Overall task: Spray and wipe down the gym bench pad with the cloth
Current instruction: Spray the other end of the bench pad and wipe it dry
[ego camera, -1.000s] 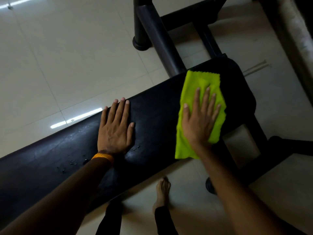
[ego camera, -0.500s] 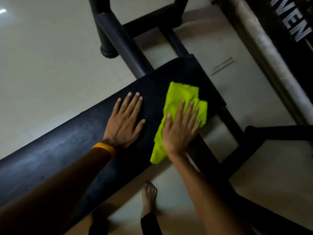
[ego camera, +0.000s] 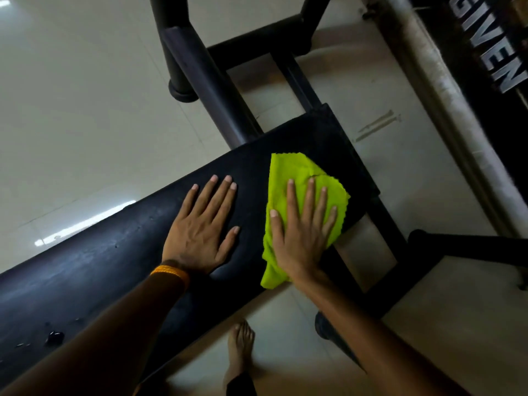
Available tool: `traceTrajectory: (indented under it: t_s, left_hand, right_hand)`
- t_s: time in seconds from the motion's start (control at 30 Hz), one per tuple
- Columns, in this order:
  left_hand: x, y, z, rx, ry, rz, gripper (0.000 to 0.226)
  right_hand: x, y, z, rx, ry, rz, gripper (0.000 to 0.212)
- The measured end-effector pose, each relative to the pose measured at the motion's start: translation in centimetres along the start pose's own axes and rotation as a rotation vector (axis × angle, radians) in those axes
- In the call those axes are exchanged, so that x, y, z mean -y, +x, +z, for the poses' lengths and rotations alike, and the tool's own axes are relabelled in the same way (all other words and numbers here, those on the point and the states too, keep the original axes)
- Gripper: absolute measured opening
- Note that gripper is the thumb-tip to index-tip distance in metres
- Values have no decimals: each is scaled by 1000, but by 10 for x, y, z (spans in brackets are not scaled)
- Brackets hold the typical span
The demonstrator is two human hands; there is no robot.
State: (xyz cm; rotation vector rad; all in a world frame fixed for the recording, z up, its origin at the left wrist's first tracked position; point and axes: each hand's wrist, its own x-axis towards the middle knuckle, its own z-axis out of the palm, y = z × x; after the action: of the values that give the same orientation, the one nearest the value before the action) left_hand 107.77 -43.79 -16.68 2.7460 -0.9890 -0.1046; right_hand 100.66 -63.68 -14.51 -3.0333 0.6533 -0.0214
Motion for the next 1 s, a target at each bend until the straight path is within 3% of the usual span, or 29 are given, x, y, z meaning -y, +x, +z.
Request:
traceTrajectory:
  t_s: [0.1, 0.2, 0.27, 0.33, 0.43, 0.5, 0.6, 0.7, 0.8, 0.87, 0.93, 1.0]
  left_hand:
    - [1, 0, 1, -2, 5, 0, 78]
    - [0, 0, 1, 8, 12, -7, 78]
    - [0, 0, 1, 8, 8, -6, 79]
    - [1, 0, 1, 5, 4, -6, 78]
    - [1, 0, 3, -7, 5, -1, 78]
    - [1, -1, 2, -12, 15, -4, 78]
    - [1, 1, 2, -9, 16, -3, 78]
    - [1, 0, 2, 5, 21, -9, 78]
    - [1, 0, 3, 2, 21, -2, 78]
    - [1, 0, 3, -12, 18, 2, 77]
    - [1, 0, 2, -9, 21, -4, 78]
    - [1, 0, 2, 3, 23, -10, 78]
  right_hand:
    - [-23, 77, -4, 58, -30, -147, 66]
    - [-23, 153, -2, 40, 76, 132, 66]
    - [7, 152, 2, -16, 121, 289, 66]
    - [40, 117, 0, -16, 102, 181, 67]
    - [46, 65, -9, 91, -15, -243, 66]
    - [25, 96, -9, 116, -6, -390, 66]
    - [-3, 161, -6, 60, 12, -214, 65]
    - [18, 132, -3, -12, 55, 18, 64]
    - [34, 42, -11, 97, 13, -210, 66]
    - [11, 30, -14, 140, -12, -355, 67]
    - [-26, 61, -12, 127, -13, -329, 68]
    - [-60, 87, -10, 58, 5, -177, 67]
